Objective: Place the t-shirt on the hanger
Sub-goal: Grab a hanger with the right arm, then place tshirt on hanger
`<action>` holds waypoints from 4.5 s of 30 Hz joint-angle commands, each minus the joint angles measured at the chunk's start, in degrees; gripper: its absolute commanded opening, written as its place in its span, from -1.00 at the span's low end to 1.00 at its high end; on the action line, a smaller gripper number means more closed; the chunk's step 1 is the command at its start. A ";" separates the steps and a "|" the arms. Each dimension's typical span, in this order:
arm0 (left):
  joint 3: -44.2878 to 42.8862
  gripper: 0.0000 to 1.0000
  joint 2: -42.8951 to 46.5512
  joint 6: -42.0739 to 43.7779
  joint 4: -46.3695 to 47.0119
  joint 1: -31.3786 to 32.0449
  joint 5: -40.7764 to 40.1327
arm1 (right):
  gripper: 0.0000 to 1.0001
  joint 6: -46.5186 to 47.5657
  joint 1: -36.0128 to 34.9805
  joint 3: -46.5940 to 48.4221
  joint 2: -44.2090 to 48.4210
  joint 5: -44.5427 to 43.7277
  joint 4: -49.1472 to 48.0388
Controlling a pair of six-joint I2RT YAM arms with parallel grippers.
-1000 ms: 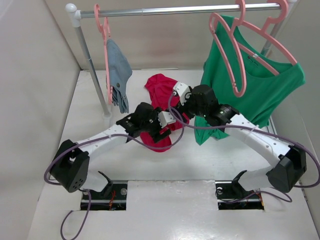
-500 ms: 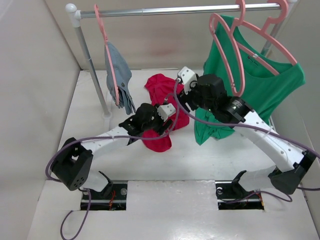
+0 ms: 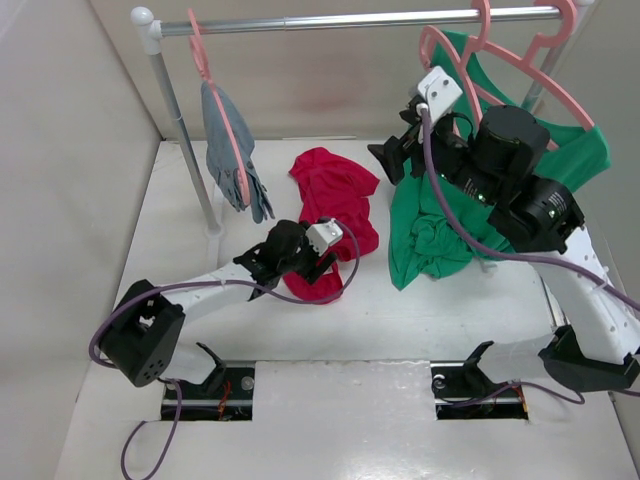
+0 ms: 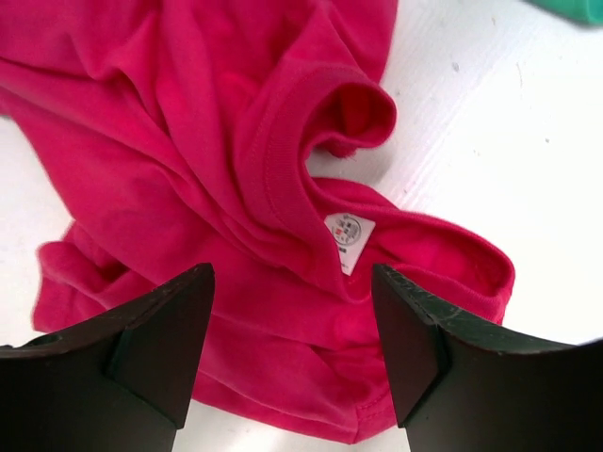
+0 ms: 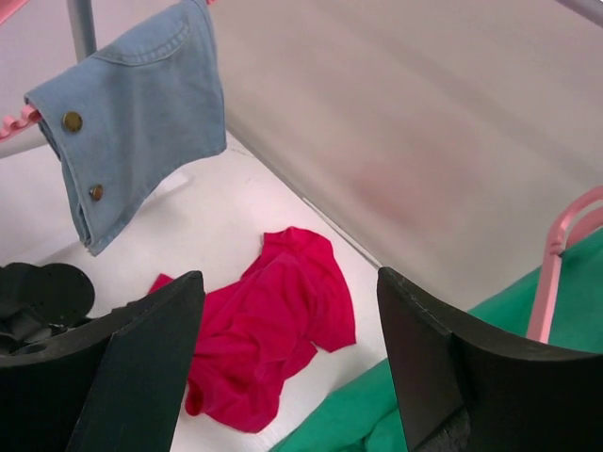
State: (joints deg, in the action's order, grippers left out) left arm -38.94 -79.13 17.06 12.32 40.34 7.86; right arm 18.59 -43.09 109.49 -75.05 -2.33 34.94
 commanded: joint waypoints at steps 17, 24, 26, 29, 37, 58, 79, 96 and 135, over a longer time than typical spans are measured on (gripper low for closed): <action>2.46 0.34 4.60 2.97 5.34 -0.17 -0.65 | 0.62 -1.18 16.01 18.30 -3.62 -15.61 5.32; 3.08 0.34 5.22 3.51 5.87 -0.17 -0.65 | 0.62 -3.91 24.45 15.66 -5.90 -3.84 4.70; 3.08 0.34 5.22 4.03 5.88 -0.17 -0.65 | 0.62 -4.43 26.56 15.66 -7.48 0.02 4.70; 3.61 0.34 5.74 4.03 6.49 -0.17 -0.65 | 0.54 -4.97 27.97 14.35 -8.10 1.18 3.48; 3.61 0.34 5.74 4.03 6.49 -0.17 -0.65 | -0.25 -4.97 29.47 11.53 -8.10 9.00 1.27; -0.34 -0.02 2.41 3.95 8.69 -0.17 -1.79 | -1.00 1.98 22.89 3.55 -4.06 20.70 -5.05; -20.12 -0.24 -13.94 13.09 -5.10 1.50 5.96 | -1.00 -1.36 23.84 -32.67 12.37 18.49 -12.17; -12.83 0.38 -9.19 3.25 -15.13 1.41 2.60 | -1.00 -4.61 24.46 -44.19 17.04 21.75 -9.71; -14.94 -1.00 -2.69 3.16 -18.82 -5.88 4.54 | -1.00 -13.92 9.44 -43.22 22.66 26.76 13.14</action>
State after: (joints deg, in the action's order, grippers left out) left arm -51.57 -84.01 20.93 -6.04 34.41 12.23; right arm 7.51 -31.77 63.13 -52.95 21.26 46.74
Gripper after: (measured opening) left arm 0.007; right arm 0.095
